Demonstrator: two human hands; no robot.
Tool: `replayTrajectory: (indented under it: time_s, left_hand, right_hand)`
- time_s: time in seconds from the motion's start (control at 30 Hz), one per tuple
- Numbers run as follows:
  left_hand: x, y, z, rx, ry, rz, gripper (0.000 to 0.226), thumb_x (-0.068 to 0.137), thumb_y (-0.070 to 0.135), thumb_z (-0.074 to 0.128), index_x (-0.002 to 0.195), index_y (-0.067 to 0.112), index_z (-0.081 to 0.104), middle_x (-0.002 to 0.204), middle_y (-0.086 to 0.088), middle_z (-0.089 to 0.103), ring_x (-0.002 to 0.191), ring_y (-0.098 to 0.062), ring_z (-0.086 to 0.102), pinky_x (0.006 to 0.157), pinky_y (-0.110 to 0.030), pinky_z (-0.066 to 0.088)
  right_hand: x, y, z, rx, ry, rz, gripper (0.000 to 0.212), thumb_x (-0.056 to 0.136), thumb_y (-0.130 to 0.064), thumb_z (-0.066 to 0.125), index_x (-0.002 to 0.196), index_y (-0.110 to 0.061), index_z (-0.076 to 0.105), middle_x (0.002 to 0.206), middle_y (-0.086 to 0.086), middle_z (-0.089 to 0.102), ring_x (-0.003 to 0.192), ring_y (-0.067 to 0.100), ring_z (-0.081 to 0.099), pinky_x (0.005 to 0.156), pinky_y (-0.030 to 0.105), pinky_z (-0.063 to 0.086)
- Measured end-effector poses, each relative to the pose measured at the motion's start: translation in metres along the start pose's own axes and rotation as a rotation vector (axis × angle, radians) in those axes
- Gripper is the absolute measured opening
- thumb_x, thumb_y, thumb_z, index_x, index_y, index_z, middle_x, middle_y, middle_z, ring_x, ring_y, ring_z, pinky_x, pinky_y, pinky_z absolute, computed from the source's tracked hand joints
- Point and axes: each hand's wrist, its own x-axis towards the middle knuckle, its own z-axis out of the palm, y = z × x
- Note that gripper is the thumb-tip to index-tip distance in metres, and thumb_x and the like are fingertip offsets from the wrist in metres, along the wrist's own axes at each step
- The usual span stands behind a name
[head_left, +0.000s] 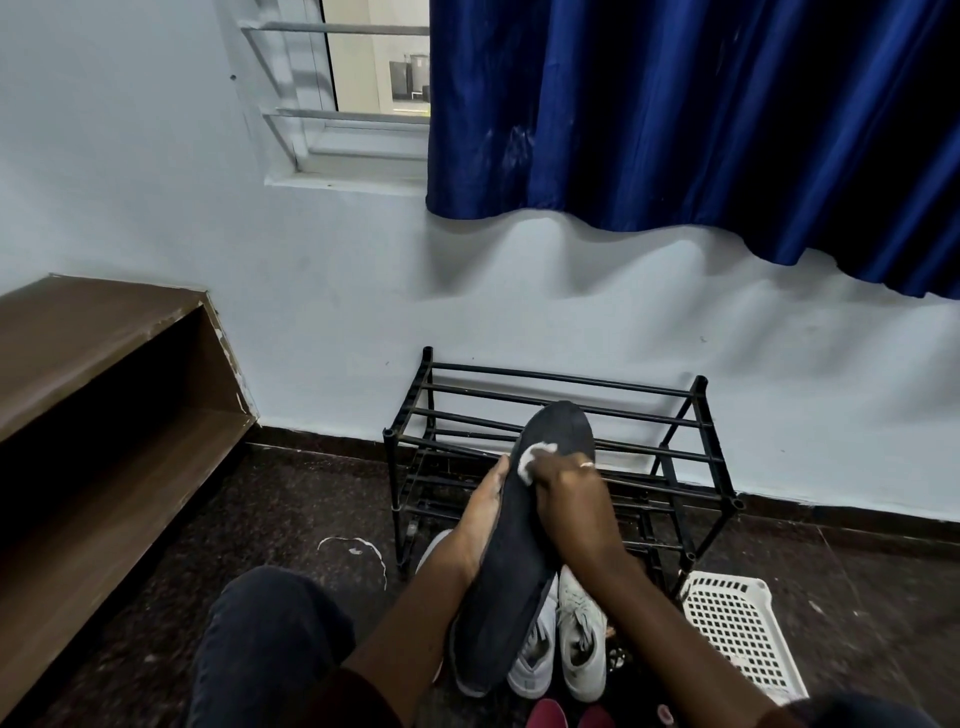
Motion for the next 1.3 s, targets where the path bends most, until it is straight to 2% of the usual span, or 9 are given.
replayTrajectory:
  time_s: [0.03,0.17,0.4,0.5,0.63,0.87,1.0,1.13,1.3]
  left_hand:
    - [-0.002,0.003,0.002,-0.002,0.011,0.021,0.034,0.085,0.032,0.062,0.074,0.004,0.076,0.076,-0.012,0.072,0.068,-0.019,0.071,0.057,-0.024,0.056]
    - [0.000,0.004,-0.003,-0.060,0.060,-0.004,0.070,0.100,0.039,0.025,0.066,0.004,0.076,0.070,-0.010,0.072,0.061,-0.017,0.070,0.052,-0.021,0.055]
    - [-0.002,0.002,0.002,0.001,0.090,0.012,0.068,0.098,0.046,0.028,0.069,0.008,0.077,0.072,-0.007,0.072,0.064,-0.016,0.069,0.060,-0.021,0.055]
    - [0.003,0.008,0.004,-0.036,0.128,0.029,0.070,0.100,0.043,0.027,0.065,0.008,0.077,0.070,-0.007,0.072,0.062,-0.016,0.070,0.053,-0.020,0.054]
    - [0.004,0.013,0.001,0.000,0.160,0.055,0.069,0.100,0.044,0.025,0.072,0.006,0.075,0.069,-0.010,0.072,0.058,-0.018,0.070,0.048,-0.020,0.054]
    - [0.005,0.008,-0.002,0.015,0.133,0.042,0.070,0.099,0.047,0.027,0.070,0.009,0.077,0.075,-0.008,0.073,0.065,-0.017,0.071,0.054,-0.022,0.056]
    - [0.009,0.009,-0.005,0.007,0.151,0.043,0.068,0.099,0.048,0.028,0.074,0.009,0.078,0.080,-0.009,0.074,0.069,-0.019,0.071,0.070,-0.030,0.051]
    - [0.007,0.015,-0.010,-0.065,0.173,0.022,0.066,0.093,0.059,0.032,0.102,0.004,0.067,0.095,-0.017,0.070,0.087,-0.031,0.063,0.083,-0.040,0.045]
    - [0.008,0.014,-0.012,-0.050,0.135,0.045,0.067,0.096,0.054,0.028,0.091,0.004,0.072,0.083,-0.014,0.072,0.070,-0.024,0.070,0.063,-0.028,0.056]
  right_hand:
    - [-0.010,-0.006,0.004,0.002,-0.034,-0.050,0.019,0.062,0.005,0.053,0.056,-0.012,0.056,0.066,0.001,0.063,0.053,0.022,0.052,0.051,0.023,0.033]
    - [-0.027,-0.007,0.011,-0.043,-0.112,-0.133,0.018,0.066,0.000,0.049,0.067,-0.013,0.063,0.080,-0.001,0.067,0.060,0.022,0.055,0.046,0.023,0.045]
    - [0.014,0.021,-0.003,-0.081,-0.059,0.207,0.020,0.057,0.004,0.039,0.058,-0.010,0.053,0.063,0.008,0.060,0.057,0.030,0.055,0.045,0.028,0.036]
    - [-0.001,-0.001,-0.002,-0.022,-0.079,0.062,0.020,0.057,0.005,0.048,0.056,-0.015,0.052,0.060,0.003,0.059,0.052,0.022,0.052,0.048,0.022,0.028]
    - [-0.032,-0.016,0.005,-0.001,-0.167,-0.100,0.017,0.063,0.003,0.055,0.062,-0.014,0.057,0.069,-0.001,0.061,0.057,0.021,0.052,0.049,0.028,0.037]
    - [0.005,0.014,0.002,-0.050,-0.059,0.212,0.020,0.055,0.003,0.036,0.059,-0.010,0.050,0.060,0.010,0.055,0.059,0.028,0.050,0.045,0.026,0.027]
    - [-0.011,-0.005,0.010,-0.045,-0.062,0.158,0.020,0.058,0.004,0.041,0.059,-0.011,0.054,0.058,0.009,0.056,0.054,0.027,0.054,0.045,0.022,0.028]
    - [-0.052,-0.028,0.014,0.006,-0.113,-0.002,0.017,0.067,-0.005,0.039,0.064,-0.018,0.050,0.064,0.000,0.056,0.053,0.021,0.049,0.041,0.026,0.038]
    - [-0.043,-0.013,0.009,-0.088,-0.122,0.046,0.017,0.063,-0.002,0.049,0.066,-0.015,0.058,0.074,-0.002,0.061,0.060,0.022,0.052,0.048,0.024,0.036]
